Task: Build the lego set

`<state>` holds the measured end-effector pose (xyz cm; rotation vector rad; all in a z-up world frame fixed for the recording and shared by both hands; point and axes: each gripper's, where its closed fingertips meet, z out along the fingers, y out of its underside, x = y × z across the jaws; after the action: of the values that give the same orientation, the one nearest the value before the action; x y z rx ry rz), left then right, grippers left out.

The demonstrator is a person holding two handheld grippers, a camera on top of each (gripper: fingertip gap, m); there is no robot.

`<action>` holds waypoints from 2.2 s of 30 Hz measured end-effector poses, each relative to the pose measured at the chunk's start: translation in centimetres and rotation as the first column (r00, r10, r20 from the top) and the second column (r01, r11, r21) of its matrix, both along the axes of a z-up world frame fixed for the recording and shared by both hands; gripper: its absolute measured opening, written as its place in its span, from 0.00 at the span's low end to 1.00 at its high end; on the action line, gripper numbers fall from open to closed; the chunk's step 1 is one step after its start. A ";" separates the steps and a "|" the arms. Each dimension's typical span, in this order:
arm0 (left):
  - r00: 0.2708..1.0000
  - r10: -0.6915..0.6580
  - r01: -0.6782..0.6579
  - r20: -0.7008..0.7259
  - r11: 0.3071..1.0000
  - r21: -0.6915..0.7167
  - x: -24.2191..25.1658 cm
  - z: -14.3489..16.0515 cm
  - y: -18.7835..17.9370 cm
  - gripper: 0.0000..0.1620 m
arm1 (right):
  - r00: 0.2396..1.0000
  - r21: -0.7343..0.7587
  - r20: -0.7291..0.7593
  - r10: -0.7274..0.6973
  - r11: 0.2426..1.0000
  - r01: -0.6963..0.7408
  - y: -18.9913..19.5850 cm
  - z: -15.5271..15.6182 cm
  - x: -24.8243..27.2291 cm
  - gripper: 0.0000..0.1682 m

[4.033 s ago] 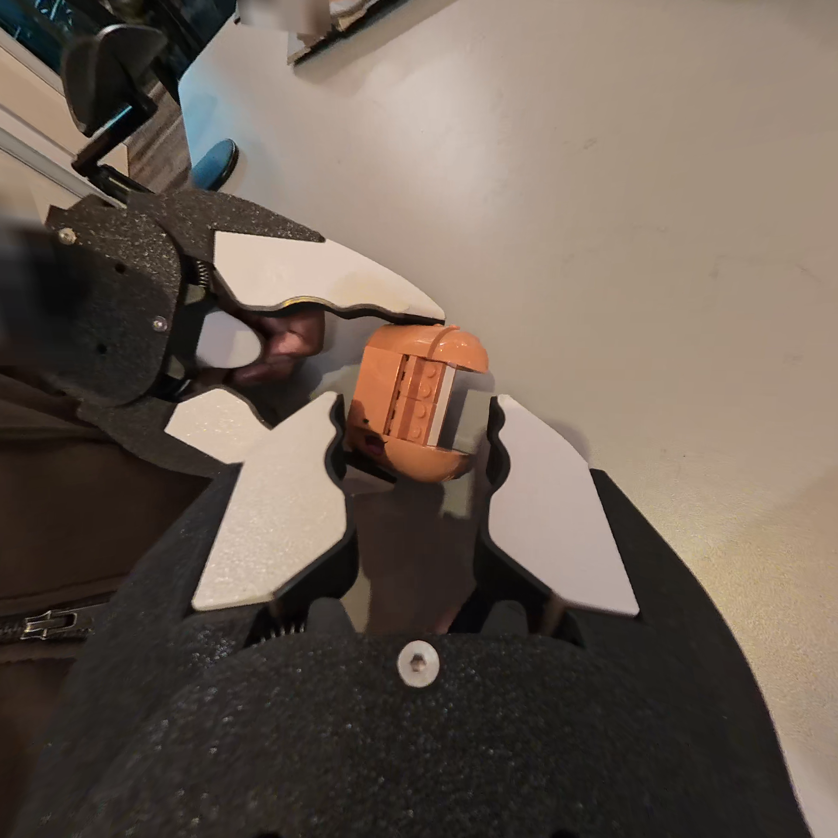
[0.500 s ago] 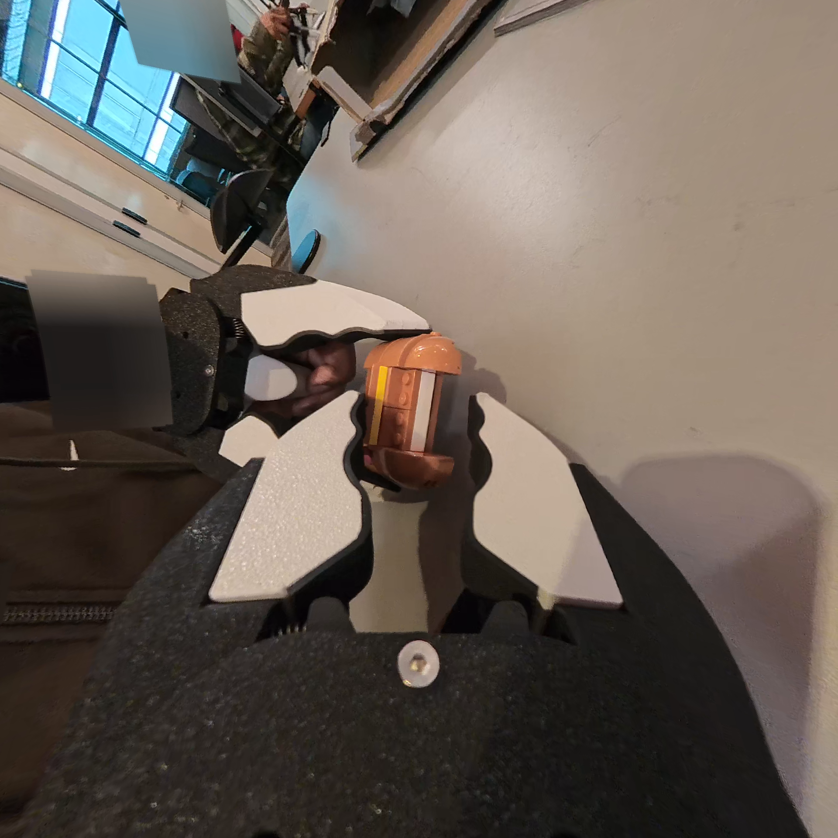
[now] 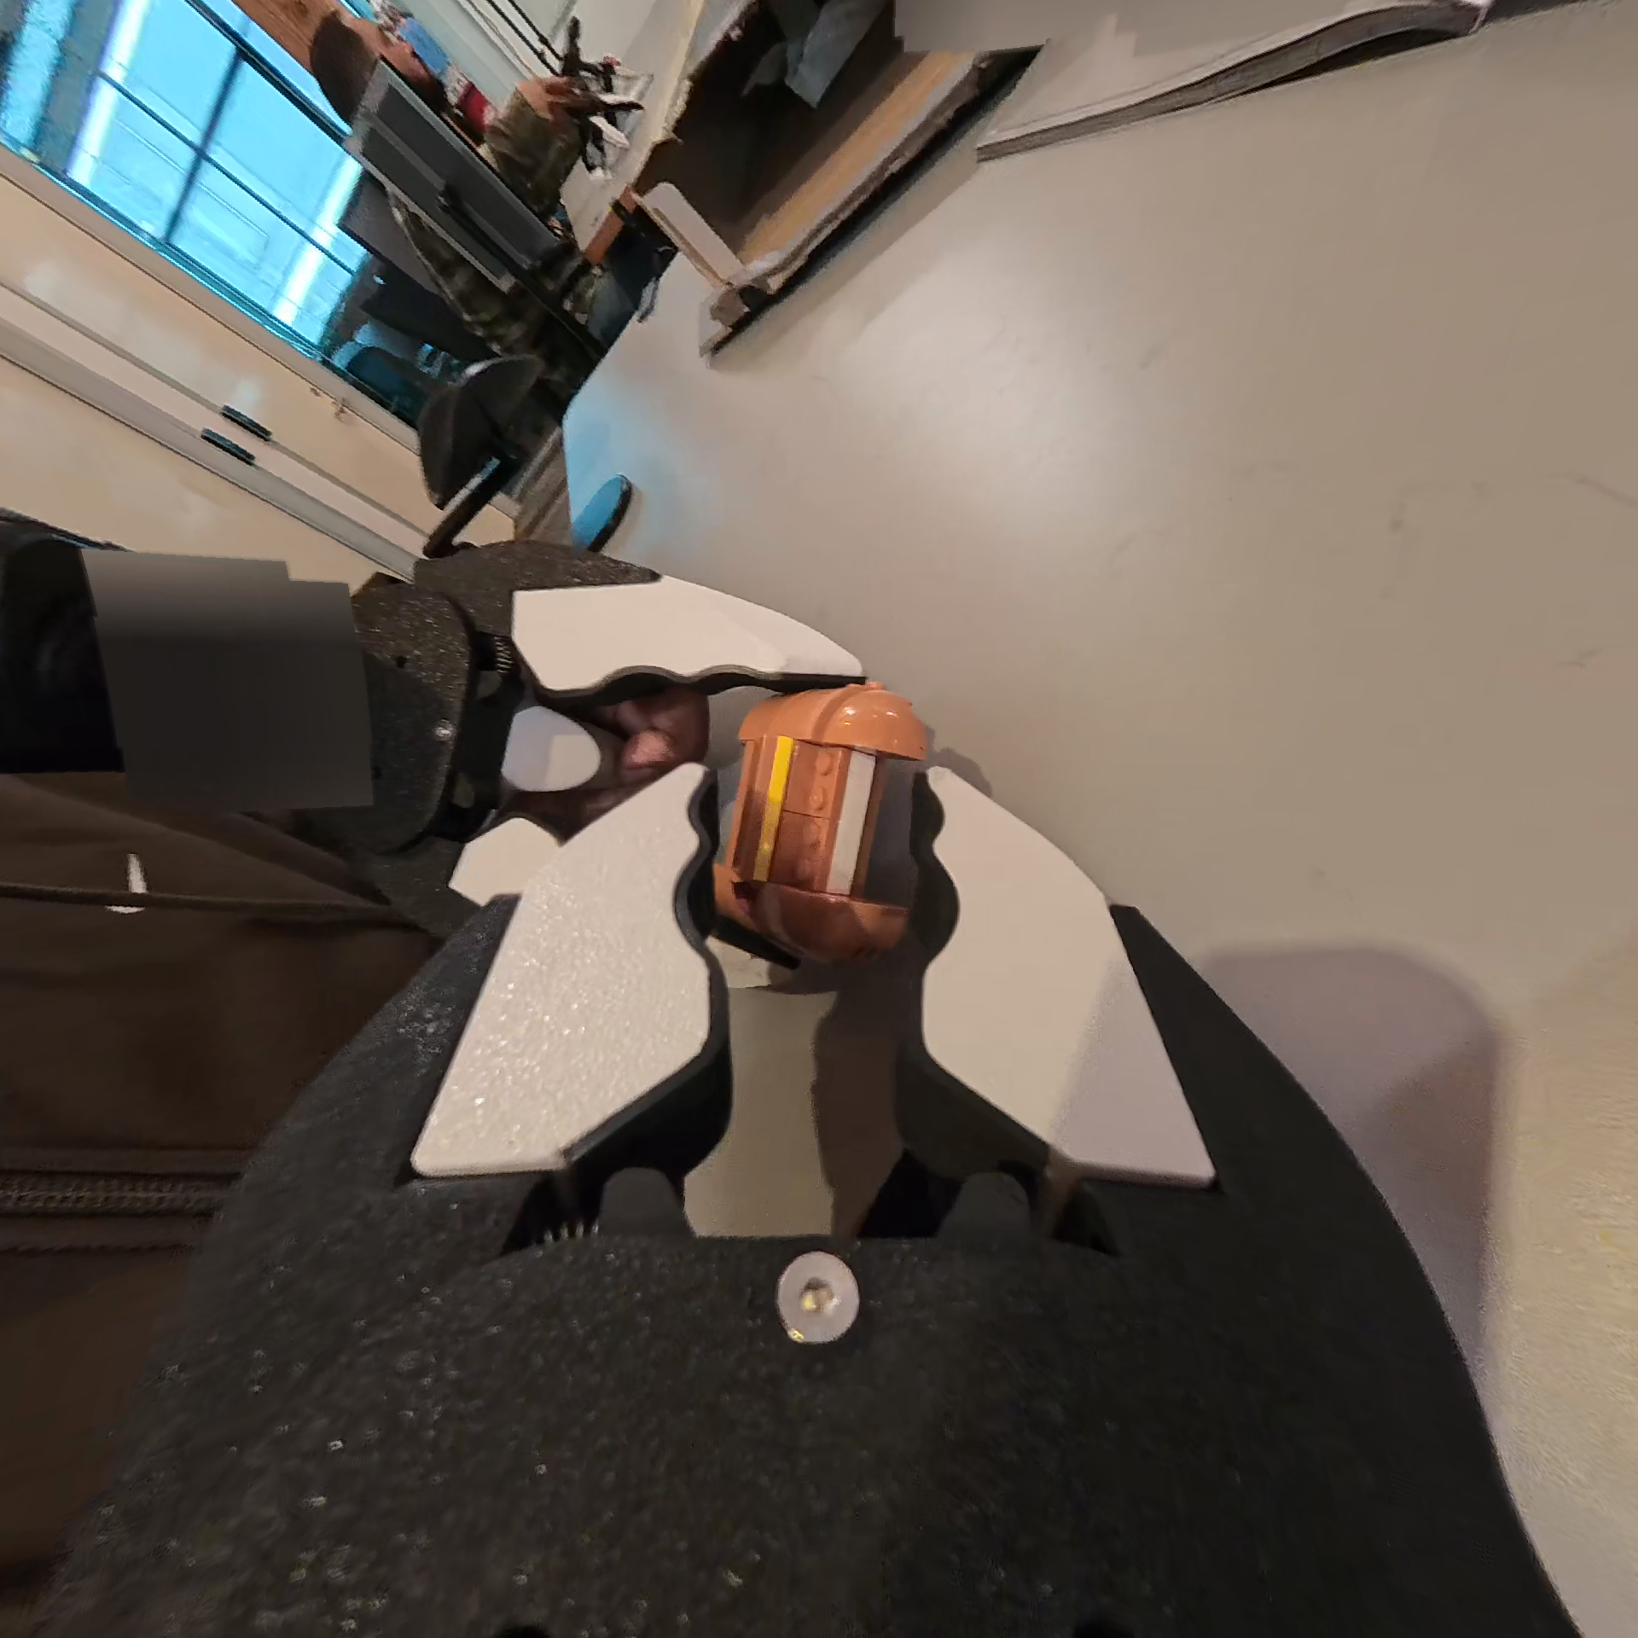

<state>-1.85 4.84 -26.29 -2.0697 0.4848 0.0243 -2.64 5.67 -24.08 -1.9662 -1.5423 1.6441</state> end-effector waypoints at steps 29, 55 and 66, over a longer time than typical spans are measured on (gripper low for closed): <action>1.000 0.011 -0.011 -0.011 1.000 -0.017 -0.3 -0.4 0.3 0.44 | 0.998 0.225 -0.039 -0.054 0.972 0.062 -0.7 0.1 0.1 0.28; 1.000 0.005 -0.005 -0.010 1.000 -0.006 -0.1 -0.1 0.4 0.44 | 0.990 0.198 -0.076 -0.119 0.971 0.132 -1.0 0.0 -0.3 0.28; 1.000 0.004 -0.004 -0.013 1.000 -0.012 0.0 -0.2 0.4 0.44 | 0.988 0.115 -0.051 -0.146 0.982 0.151 0.6 -0.7 0.1 0.27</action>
<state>-1.81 5.25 -26.52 -2.0830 0.4892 0.0371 -2.54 6.28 -24.81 -1.9218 -1.4067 1.4898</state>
